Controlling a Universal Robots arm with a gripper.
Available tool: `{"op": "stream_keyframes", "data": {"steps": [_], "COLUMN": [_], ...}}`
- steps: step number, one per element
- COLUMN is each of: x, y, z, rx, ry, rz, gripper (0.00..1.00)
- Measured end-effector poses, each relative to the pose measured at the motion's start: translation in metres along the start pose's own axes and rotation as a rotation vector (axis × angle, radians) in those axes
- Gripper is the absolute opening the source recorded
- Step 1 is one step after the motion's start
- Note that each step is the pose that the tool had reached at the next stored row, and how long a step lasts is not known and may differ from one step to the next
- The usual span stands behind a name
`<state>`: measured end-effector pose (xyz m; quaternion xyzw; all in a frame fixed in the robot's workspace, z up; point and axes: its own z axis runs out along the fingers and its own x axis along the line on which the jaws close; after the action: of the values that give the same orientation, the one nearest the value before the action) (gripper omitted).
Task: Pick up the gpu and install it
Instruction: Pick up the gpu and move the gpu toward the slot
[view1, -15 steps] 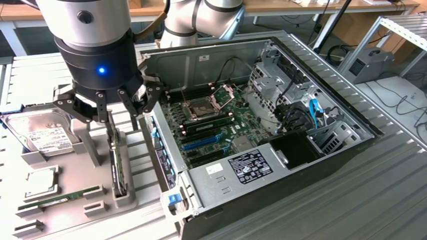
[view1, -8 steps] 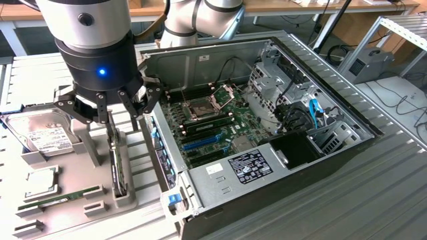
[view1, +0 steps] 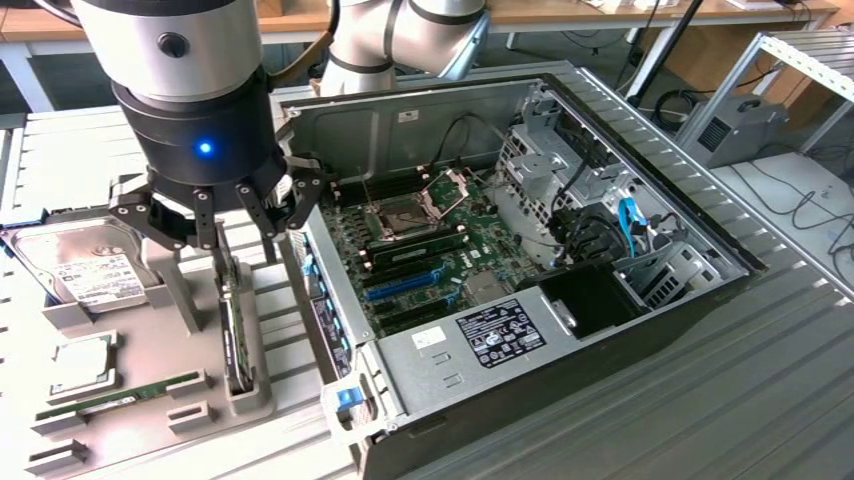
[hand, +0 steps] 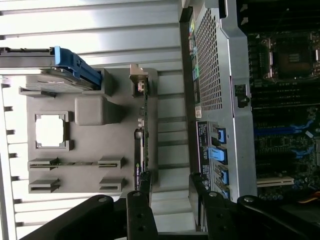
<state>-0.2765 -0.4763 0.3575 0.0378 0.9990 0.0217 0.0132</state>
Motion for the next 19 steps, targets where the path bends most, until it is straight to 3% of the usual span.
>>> {"op": "stream_keyframes", "data": {"steps": [10, 19], "x": [0.002, 0.01], "y": [-0.0002, -0.001], "z": [0.0033, 0.0068], "rx": [0.0, 0.0], "ry": [0.0, -0.0001], "rz": [0.0, 0.0], "gripper": [0.44, 0.44]}}
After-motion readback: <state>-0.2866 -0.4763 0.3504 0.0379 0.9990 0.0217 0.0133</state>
